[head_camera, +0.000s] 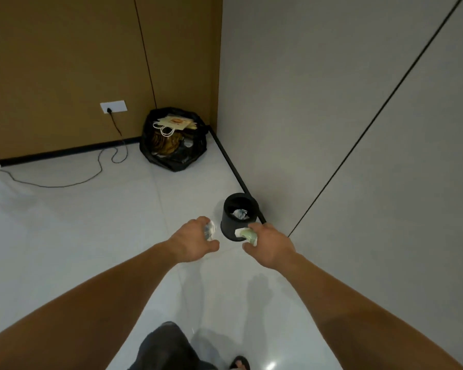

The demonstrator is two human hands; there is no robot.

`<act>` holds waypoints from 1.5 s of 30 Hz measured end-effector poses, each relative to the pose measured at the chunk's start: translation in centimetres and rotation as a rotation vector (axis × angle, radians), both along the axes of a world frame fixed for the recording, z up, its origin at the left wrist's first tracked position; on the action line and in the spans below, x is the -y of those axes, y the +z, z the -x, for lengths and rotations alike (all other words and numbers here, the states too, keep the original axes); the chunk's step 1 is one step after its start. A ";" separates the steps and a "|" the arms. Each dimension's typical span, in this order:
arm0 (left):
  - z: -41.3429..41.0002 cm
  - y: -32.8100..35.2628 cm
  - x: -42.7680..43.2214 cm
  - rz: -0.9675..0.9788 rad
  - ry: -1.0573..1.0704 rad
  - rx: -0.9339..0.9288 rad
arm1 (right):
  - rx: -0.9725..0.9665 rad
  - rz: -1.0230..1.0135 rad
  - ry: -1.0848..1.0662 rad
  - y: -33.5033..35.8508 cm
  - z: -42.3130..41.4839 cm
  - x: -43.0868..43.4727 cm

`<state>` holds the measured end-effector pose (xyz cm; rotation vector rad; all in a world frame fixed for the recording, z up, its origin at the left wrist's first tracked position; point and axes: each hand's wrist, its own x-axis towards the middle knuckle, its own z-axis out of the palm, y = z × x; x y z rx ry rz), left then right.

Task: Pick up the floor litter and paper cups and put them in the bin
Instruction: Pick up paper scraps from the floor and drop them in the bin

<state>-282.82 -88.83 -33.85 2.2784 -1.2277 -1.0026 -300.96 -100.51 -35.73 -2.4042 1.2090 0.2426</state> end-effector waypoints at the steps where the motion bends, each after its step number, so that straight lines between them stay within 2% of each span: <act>1: -1.3 -0.4 1.5 -0.011 -0.001 -0.007 | -0.003 -0.016 0.005 -0.4 -1.3 1.3; 5: -7.3 -2.1 8.6 -0.023 -0.023 -0.026 | -0.021 -0.044 0.005 -2.2 -7.0 7.1; 12: -15.1 -3.2 22.6 -0.055 -0.202 -0.052 | -0.008 -0.083 -0.173 -2.7 -13.3 17.0; 18: -16.5 -4.8 33.3 -0.119 -0.359 -0.050 | -0.005 -0.155 -0.321 -5.0 -14.8 23.5; 24: -16.0 -9.7 43.3 -0.227 -0.424 -0.091 | -0.028 -0.265 -0.376 -10.8 -15.3 31.6; 28: -16.1 -15.6 48.6 -0.289 -0.455 -0.087 | -0.019 -0.341 -0.415 -16.9 -16.0 36.4; 34: -17.7 -29.8 53.9 -0.447 -0.445 -0.083 | -0.060 -0.393 -0.538 -29.6 -17.8 40.6; 41: -18.6 -46.7 56.5 -0.475 -0.485 -0.177 | -0.089 -0.423 -0.618 -45.6 -21.5 42.6; 45: -19.6 -51.4 56.5 -0.511 -0.489 -0.198 | -0.026 -0.441 -0.663 -50.7 -22.1 43.0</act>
